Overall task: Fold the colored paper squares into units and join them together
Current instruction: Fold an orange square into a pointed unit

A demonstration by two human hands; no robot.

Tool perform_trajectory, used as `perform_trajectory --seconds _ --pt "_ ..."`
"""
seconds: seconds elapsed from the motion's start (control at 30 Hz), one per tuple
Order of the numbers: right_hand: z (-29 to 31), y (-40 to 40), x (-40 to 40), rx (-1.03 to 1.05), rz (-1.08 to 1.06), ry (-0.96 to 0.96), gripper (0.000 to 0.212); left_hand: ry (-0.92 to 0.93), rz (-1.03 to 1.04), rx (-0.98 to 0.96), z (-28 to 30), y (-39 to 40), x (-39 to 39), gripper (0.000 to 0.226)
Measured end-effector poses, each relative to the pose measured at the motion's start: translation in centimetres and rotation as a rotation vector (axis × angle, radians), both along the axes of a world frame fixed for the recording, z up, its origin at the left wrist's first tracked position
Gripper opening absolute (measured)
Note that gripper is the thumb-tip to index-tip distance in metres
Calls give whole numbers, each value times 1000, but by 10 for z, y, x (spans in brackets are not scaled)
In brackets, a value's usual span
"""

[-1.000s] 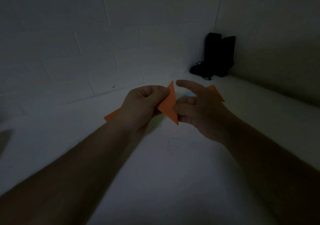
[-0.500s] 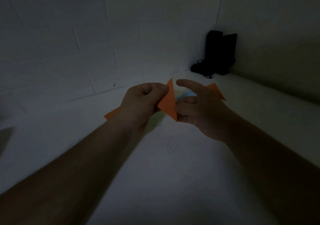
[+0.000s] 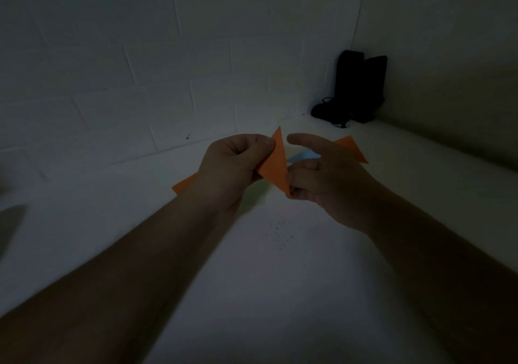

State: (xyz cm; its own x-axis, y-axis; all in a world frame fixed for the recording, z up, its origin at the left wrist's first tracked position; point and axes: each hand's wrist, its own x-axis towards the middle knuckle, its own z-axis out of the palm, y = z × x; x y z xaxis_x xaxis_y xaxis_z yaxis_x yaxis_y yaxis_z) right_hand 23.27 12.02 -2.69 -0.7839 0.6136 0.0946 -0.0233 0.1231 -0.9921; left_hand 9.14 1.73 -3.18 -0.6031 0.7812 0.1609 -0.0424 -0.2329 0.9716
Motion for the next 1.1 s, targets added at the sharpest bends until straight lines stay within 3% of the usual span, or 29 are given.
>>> perform_trajectory --seconds 0.17,0.6,0.73,0.87,1.1 --pt "0 1 -3 -13 8 -15 73 12 6 10 0 0 0 19" --pt "-5 4 -3 31 -18 -63 63 0 85 11 -2 2 -5 19" --pt "-3 3 -5 -57 -15 -24 66 32 73 13 -3 2 -5 21" --pt "-2 1 -2 123 31 -70 58 59 64 16 -5 3 -5 19" --pt "-3 3 -4 35 22 -47 74 45 82 29 -6 5 -7 18"
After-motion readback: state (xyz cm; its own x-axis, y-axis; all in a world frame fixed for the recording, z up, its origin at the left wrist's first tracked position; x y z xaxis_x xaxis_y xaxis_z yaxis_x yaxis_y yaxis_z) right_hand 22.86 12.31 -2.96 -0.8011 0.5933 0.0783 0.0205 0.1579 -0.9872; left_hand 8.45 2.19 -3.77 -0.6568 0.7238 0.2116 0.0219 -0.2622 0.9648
